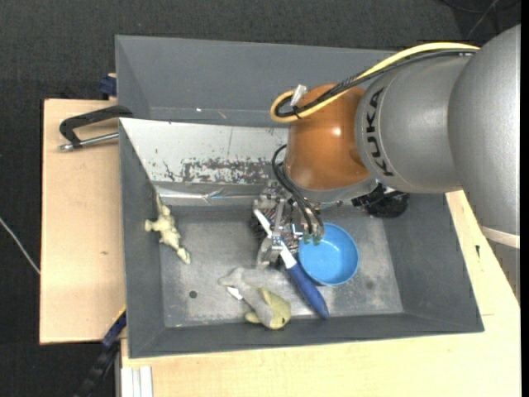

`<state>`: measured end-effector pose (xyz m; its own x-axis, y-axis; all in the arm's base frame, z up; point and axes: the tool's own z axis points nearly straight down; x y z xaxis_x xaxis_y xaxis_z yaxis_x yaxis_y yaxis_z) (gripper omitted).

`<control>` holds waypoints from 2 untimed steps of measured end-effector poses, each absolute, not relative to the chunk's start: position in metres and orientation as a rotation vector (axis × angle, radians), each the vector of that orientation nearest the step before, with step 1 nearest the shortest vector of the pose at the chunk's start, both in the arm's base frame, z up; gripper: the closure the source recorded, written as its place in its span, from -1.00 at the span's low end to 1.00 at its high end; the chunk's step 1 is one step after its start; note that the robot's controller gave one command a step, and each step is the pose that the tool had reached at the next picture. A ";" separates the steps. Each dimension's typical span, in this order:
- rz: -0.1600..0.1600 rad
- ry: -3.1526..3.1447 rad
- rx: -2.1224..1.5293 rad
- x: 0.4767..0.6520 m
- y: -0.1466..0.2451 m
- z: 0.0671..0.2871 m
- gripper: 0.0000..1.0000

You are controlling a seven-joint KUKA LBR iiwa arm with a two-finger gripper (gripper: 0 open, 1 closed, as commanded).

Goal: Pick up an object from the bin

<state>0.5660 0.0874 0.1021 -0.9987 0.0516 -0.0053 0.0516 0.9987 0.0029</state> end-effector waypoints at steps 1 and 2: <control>-0.001 3.132 -0.283 0.496 0.022 0.109 -1.00; 0.006 3.134 0.019 0.512 0.009 0.073 -1.00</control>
Offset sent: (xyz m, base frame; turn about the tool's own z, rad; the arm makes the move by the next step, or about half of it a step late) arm -0.0697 -0.0647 0.0071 -0.2336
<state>0.5123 0.0094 0.0731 -0.9999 0.0124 -0.0075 0.0124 0.9999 0.0040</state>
